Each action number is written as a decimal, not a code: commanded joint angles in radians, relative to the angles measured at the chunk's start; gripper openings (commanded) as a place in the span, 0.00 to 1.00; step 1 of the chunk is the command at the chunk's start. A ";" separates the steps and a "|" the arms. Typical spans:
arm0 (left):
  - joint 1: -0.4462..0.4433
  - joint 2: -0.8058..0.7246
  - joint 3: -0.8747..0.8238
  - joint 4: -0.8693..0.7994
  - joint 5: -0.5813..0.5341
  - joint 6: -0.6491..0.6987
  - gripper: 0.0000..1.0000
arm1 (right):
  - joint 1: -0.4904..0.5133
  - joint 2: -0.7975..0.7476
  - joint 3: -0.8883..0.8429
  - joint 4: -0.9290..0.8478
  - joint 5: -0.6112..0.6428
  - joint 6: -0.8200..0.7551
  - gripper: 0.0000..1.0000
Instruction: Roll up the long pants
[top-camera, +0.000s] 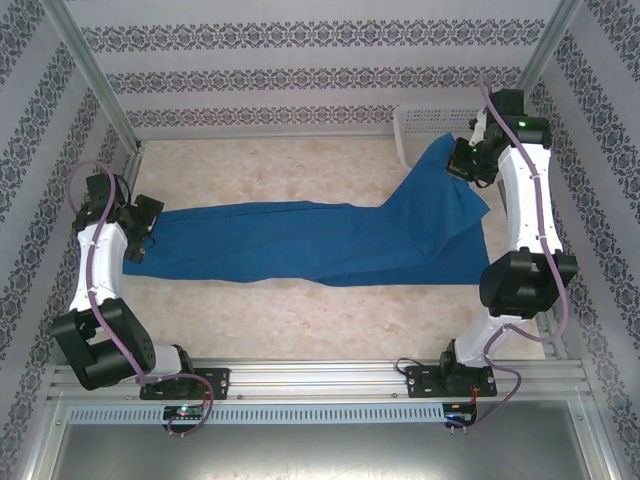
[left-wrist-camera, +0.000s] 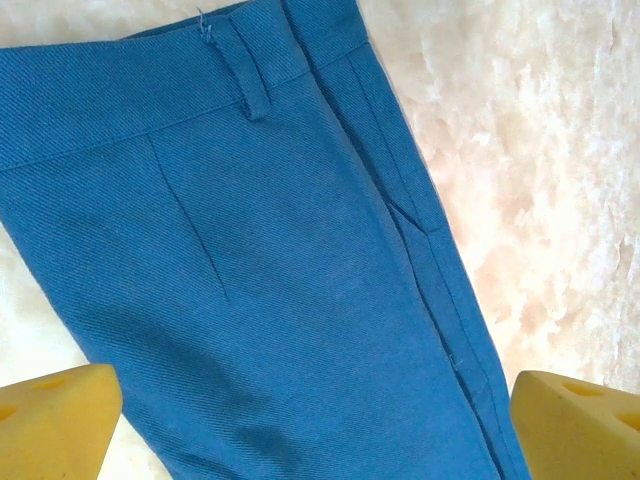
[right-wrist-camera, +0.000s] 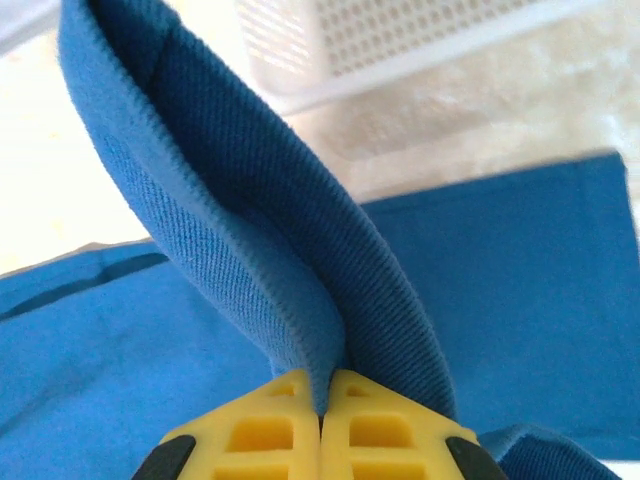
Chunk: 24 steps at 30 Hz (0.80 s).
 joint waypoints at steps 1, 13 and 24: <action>0.003 -0.023 0.017 -0.048 0.011 0.022 1.00 | -0.067 0.038 -0.016 -0.082 0.085 -0.024 0.00; 0.004 0.014 0.014 -0.018 0.035 0.013 1.00 | -0.222 0.064 -0.262 -0.036 0.210 -0.077 0.00; 0.004 0.032 0.005 -0.008 0.034 0.018 1.00 | -0.237 0.227 -0.356 0.060 0.294 -0.073 0.00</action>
